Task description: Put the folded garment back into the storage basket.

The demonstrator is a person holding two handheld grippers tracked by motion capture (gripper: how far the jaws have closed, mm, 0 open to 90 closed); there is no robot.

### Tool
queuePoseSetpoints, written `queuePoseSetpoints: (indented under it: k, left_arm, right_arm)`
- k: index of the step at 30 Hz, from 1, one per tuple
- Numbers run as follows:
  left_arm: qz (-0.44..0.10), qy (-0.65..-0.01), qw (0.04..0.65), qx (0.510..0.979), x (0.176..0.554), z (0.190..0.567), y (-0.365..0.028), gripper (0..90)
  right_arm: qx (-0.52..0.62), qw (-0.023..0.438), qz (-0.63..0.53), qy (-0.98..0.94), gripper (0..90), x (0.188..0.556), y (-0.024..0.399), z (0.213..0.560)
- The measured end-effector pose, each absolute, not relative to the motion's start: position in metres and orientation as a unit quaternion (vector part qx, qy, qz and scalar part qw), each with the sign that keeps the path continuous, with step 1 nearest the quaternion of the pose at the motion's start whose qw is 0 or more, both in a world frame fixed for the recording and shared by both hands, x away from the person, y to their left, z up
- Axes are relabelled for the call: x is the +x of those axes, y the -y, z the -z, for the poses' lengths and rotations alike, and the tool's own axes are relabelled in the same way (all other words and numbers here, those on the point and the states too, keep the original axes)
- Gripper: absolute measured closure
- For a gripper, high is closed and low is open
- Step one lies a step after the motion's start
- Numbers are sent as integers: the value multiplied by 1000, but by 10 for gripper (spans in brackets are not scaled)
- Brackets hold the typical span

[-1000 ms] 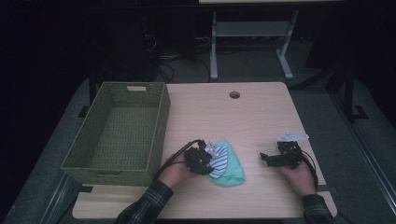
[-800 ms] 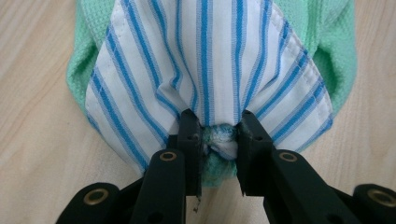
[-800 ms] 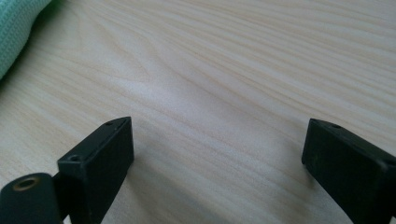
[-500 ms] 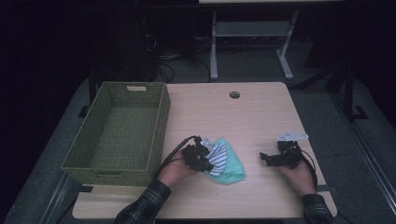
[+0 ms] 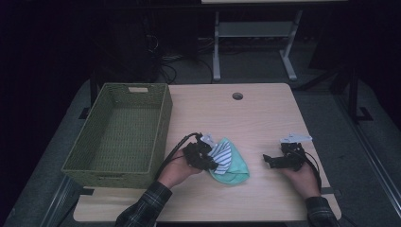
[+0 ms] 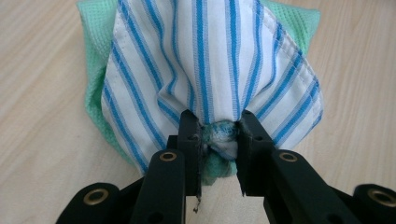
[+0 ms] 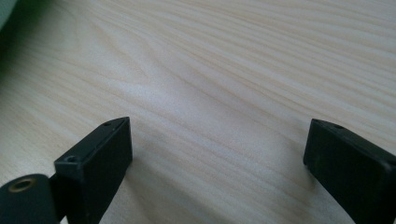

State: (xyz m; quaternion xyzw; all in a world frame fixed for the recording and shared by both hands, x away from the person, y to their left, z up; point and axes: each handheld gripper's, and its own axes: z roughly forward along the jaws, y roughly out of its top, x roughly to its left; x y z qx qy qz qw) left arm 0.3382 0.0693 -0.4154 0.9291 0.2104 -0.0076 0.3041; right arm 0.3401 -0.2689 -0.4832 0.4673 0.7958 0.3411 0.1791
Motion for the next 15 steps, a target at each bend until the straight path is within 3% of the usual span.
queuePoseSetpoints:
  k: [15]
  left_arm:
    - [-1,-215,320,922,339,387,-76,738]
  right_arm:
    - [467,179,-341,-796,75,340,269,483]
